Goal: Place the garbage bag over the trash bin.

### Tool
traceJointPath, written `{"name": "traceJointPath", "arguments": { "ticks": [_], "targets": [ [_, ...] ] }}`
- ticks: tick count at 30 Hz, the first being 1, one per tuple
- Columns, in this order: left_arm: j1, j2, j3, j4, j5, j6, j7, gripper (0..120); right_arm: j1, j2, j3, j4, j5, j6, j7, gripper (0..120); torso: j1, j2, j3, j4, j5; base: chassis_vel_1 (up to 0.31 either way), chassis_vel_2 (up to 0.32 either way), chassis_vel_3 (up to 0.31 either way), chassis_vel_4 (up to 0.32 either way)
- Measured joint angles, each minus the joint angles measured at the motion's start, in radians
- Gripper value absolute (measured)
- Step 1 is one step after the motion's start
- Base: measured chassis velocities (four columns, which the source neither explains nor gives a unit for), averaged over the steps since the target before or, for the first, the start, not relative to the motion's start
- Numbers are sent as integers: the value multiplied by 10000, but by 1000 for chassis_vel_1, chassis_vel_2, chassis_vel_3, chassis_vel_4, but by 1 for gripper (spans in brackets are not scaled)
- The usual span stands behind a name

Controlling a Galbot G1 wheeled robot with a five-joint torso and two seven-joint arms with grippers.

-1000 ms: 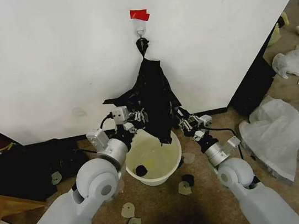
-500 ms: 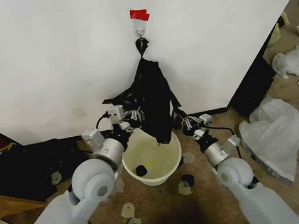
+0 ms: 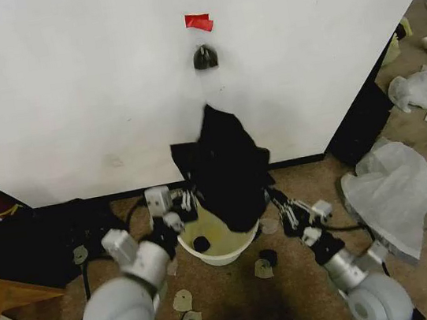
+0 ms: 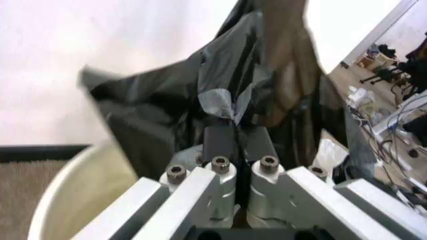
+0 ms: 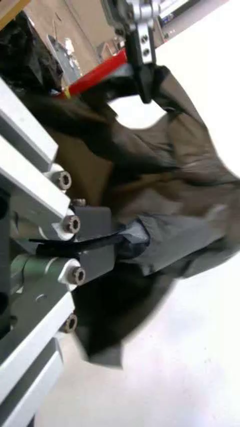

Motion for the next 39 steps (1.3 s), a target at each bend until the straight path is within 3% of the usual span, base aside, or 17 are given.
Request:
{"name": "traceJointPath", "arguments": {
  "ticks": [9, 21, 31, 39],
  "targets": [
    [162, 25, -295, -788, -134, -84, 11, 0, -281, 50, 308, 1307, 183, -90, 283, 0, 1, 0, 2, -2, 1, 0, 0, 0, 0],
    [-61, 1125, -2656, -852, -1936, 420, -116, 0, -203, -759, 643, 4116, 2711, -1834, 1727, 0, 2, 0, 4, -4, -3, 0, 0, 0, 0],
    [-361, 1916, -4609, -838, -3892, 604, -421, 0, -122, -1164, 1116, 4203, 4927, -3188, 3248, 0, 3, 0, 4, -3, -2, 0, 0, 0, 0],
    [-342, 2037, -5330, -825, -4732, 738, -650, 0, 85, -1323, 1385, 4165, 6512, -3920, 4102, 0, 3, 0, 4, -1, -2, 0, 0, 0, 0]
  ]
}}
